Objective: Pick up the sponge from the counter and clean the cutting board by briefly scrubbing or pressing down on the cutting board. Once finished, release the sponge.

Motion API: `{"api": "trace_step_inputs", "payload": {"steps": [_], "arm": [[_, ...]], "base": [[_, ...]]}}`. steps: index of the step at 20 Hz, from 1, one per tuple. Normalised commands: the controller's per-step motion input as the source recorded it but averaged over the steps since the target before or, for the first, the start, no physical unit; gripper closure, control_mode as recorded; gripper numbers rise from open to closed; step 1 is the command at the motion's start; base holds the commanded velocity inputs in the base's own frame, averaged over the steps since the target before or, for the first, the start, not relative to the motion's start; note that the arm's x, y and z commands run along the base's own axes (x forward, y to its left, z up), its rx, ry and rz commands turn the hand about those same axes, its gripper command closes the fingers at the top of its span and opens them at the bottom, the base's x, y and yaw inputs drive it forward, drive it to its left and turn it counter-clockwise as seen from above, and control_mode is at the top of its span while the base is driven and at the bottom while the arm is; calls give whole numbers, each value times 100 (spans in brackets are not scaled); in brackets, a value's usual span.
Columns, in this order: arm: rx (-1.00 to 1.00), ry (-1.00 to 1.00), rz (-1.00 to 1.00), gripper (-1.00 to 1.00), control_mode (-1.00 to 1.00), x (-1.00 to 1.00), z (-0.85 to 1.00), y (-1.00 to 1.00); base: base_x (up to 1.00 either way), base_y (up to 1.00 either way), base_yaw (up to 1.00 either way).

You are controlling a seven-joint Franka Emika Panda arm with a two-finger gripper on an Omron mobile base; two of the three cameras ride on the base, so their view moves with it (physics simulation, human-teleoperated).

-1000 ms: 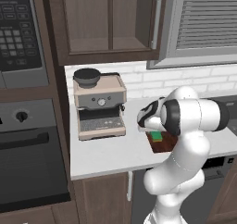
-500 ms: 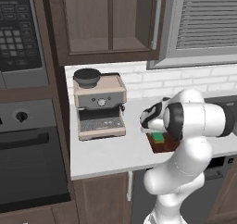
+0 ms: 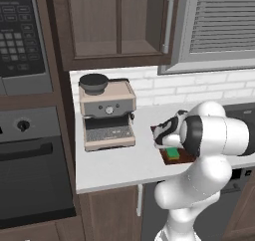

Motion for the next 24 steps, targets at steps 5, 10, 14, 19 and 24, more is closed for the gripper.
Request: {"api": "trace_step_inputs", "payload": {"steps": [5,10,14,19,24], "arm": [[0,0,0,100,-100,-6,-55,-20],[0,0,0,100,-100,-11,-61,-53],[0,0,0,100,-100,-29,-48,-65],[0,0,0,100,-100,-42,-43,-76],[0,0,0,100,-100,-56,-31,-77]], "base": [[0,0,0],[0,0,0],[0,0,0],[0,0,0],[0,0,0]]}}
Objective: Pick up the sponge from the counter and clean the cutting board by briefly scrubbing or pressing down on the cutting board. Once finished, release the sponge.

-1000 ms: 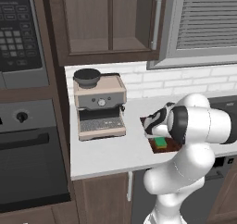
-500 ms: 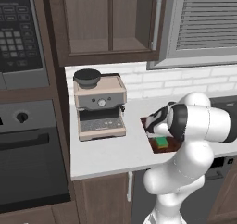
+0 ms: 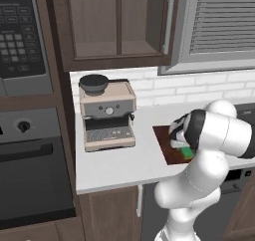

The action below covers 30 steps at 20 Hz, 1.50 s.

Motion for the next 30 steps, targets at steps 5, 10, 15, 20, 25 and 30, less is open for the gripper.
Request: {"api": "trace_step_inputs", "payload": {"steps": [5,10,15,20,25,30], "arm": [[0,0,0,100,-100,-65,-42,-66],[0,0,0,100,-100,-50,-46,-54],[0,0,0,100,-100,-27,-37,-45],[1,-4,0,100,-100,0,-1,-37],[0,-18,0,100,-100,-32,17,14],[0,-17,5,100,-100,-24,81,74]], "base": [[0,0,0],[0,0,0],[0,0,0],[0,0,0],[0,0,0],[0,0,0]]}}
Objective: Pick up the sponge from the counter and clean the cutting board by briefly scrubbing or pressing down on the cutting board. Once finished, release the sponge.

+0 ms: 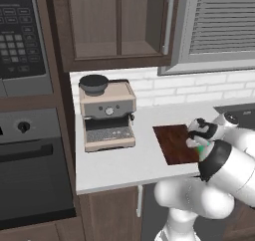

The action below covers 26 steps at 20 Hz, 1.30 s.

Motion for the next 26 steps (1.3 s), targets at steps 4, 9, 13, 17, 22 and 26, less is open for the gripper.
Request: {"api": "trace_step_inputs", "payload": {"steps": [4,9,13,17,22,26], "arm": [[-3,-4,2,100,-100,-1,93,83],[-3,0,4,100,-100,0,38,99],[0,0,5,100,-100,0,2,100],[0,0,7,100,-100,0,0,100],[0,0,6,100,-100,0,-5,80],[0,0,5,100,-100,2,-25,35]], "base": [[0,0,0],[0,0,0],[0,0,0],[0,0,0],[0,0,0],[0,0,0]]}}
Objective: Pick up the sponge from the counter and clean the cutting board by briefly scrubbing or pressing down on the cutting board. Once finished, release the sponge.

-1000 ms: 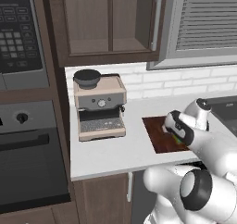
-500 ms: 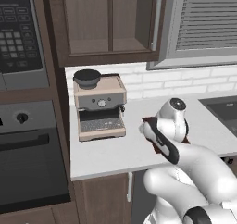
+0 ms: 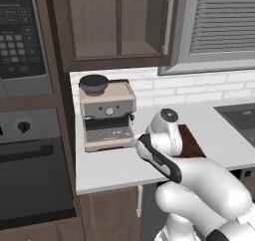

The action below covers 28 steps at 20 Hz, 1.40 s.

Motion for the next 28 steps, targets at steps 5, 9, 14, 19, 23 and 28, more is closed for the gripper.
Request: {"api": "trace_step_inputs", "payload": {"steps": [5,9,14,19,23,28], "arm": [[0,0,6,100,-100,11,-30,10],[0,0,7,100,-100,0,-32,1],[0,0,6,100,-100,0,-34,1],[0,0,5,-100,-100,3,-37,3],[0,0,6,-100,-100,4,-34,3],[0,0,5,-100,-100,15,-10,0]], "base": [[0,0,0],[0,0,0],[0,0,0],[0,0,0],[0,0,0],[0,0,0]]}}
